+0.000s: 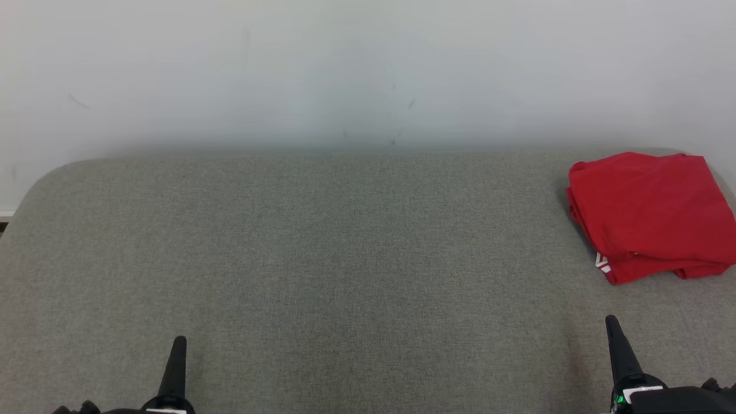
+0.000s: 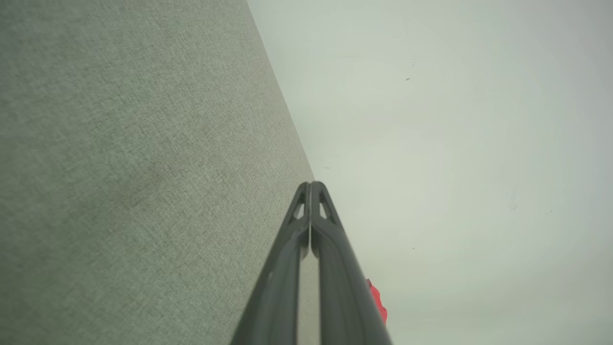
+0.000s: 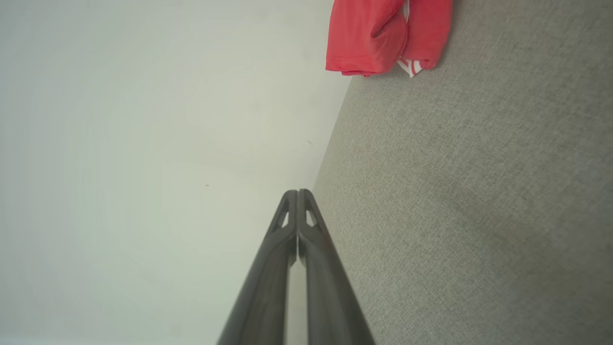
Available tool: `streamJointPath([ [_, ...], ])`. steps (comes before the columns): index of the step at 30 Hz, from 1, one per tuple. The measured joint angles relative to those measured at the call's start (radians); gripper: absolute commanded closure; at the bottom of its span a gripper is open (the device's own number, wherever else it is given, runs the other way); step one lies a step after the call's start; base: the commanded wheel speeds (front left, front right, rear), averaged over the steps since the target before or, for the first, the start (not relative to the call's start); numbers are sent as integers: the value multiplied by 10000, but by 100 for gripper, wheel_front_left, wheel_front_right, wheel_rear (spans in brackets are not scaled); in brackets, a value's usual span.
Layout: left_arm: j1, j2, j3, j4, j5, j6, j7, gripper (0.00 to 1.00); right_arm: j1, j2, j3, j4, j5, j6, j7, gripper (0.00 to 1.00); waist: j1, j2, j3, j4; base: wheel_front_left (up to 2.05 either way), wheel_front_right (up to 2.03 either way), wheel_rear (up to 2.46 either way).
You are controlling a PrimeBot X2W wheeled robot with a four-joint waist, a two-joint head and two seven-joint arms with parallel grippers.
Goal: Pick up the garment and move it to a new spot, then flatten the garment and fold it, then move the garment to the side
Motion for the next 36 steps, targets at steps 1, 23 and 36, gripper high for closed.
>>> streamJointPath([
  [1, -10, 0, 4, 4, -81, 0, 19, 100, -1, -10, -2, -2, 84, 0, 19, 100, 0, 0, 0, 2, 0, 0, 0],
  [23, -359, 8, 44, 61, -1820, -2, 454, 100, -69, -128, -25, -69, 1988, 0, 336, 100, 0, 0, 11, 48, 0, 0, 0],
  [36, -426, 10, 63, 84, -2732, -2, 692, 100, -195, -203, -36, -102, 2980, 0, 512, 100, 0, 0, 17, 76, 0, 0, 0],
])
